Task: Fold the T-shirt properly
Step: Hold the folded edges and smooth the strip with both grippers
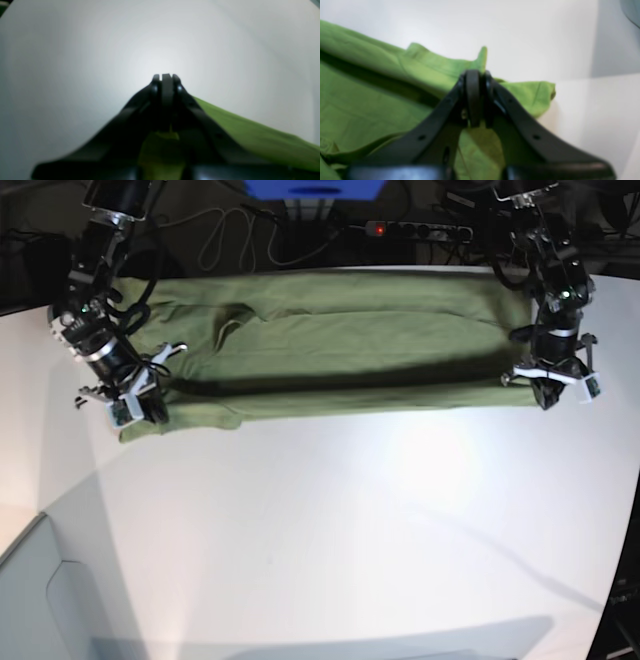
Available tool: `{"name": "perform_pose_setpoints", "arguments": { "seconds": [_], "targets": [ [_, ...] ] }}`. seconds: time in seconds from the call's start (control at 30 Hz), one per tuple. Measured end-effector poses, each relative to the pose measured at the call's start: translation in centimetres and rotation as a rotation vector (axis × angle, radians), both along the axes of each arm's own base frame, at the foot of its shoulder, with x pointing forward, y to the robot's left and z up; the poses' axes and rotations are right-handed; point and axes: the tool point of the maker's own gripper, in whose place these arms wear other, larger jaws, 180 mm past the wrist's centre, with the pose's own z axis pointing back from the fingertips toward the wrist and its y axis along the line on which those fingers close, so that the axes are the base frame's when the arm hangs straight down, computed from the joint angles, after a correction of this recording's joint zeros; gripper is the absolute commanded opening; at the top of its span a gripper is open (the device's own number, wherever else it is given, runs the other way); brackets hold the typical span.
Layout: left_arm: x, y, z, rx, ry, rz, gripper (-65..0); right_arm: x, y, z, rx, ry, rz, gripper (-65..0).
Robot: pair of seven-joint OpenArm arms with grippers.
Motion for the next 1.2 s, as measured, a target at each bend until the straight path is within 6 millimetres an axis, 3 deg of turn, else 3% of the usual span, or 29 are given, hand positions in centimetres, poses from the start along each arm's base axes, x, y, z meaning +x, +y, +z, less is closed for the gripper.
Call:
{"name": "perform_pose_setpoints", "arguments": {
  "seconds": [0.17, 0.37, 0.5, 0.7, 1.03, 1.2],
  "targets": [
    [-0.5, 0.2, -0.4, -0.015, 0.003, 0.026, -65.0, -1.6, 0.1, -1.3, 0.006, 0.043, -0.001, -64.9],
    [-1.7, -0.1, -1.5, -0.03, 0.036, 0.032, -65.0, -2.2, 0.4, -1.2, 0.031, 0.019, 0.002, -64.9],
    [-1.7, -0.1, -1.5, -0.031, 0.035, 0.034, -65.0, -2.1, 0.4, -1.2, 0.034, 0.014, 0.002, -64.9],
    [-2.3, -0.1, -1.9, -0.03, 0.051, 0.032, -65.0, -2.6, 0.3, -3.1, 0.056, 0.067, -0.009, -64.9],
    [-2.5, -0.1, -2.1, -0.03, 0.058, 0.032, -65.0, -1.9, 0.2, -2.6, 0.057, 0.049, -0.008, -64.9],
    [-3.3, 0.2, -4.0, -0.052, 0.105, 0.048, -65.0, -1.9, 0.1, -2.6, 0.052, 0.05, -0.008, -64.5]
  ]
}}
